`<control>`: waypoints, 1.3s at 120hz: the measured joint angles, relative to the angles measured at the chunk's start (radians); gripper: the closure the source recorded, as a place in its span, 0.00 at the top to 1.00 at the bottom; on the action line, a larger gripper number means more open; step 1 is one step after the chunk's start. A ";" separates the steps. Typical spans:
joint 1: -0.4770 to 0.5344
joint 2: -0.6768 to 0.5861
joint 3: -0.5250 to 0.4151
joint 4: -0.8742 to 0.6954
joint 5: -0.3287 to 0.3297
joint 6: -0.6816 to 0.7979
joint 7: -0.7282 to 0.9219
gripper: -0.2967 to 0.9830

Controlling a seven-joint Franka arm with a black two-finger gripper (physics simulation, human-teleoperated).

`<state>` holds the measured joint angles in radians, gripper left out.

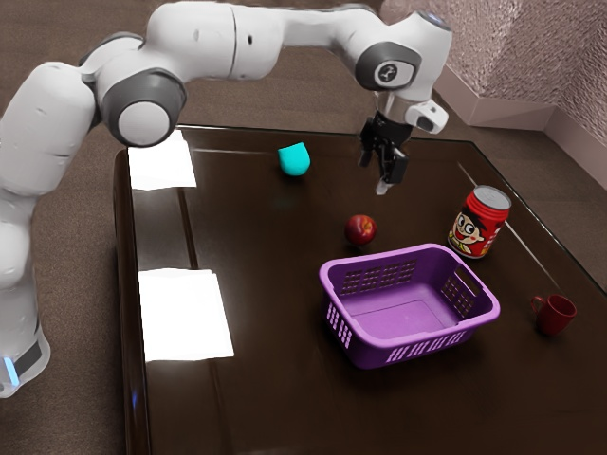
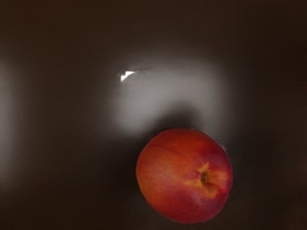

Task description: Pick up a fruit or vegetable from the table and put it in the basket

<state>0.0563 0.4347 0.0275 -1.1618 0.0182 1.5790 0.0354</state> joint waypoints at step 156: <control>-0.179 -0.076 -0.003 -0.031 0.003 0.110 -0.015 0.49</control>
<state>-0.1228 0.3584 0.0243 -1.1931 0.0214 1.6887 0.0209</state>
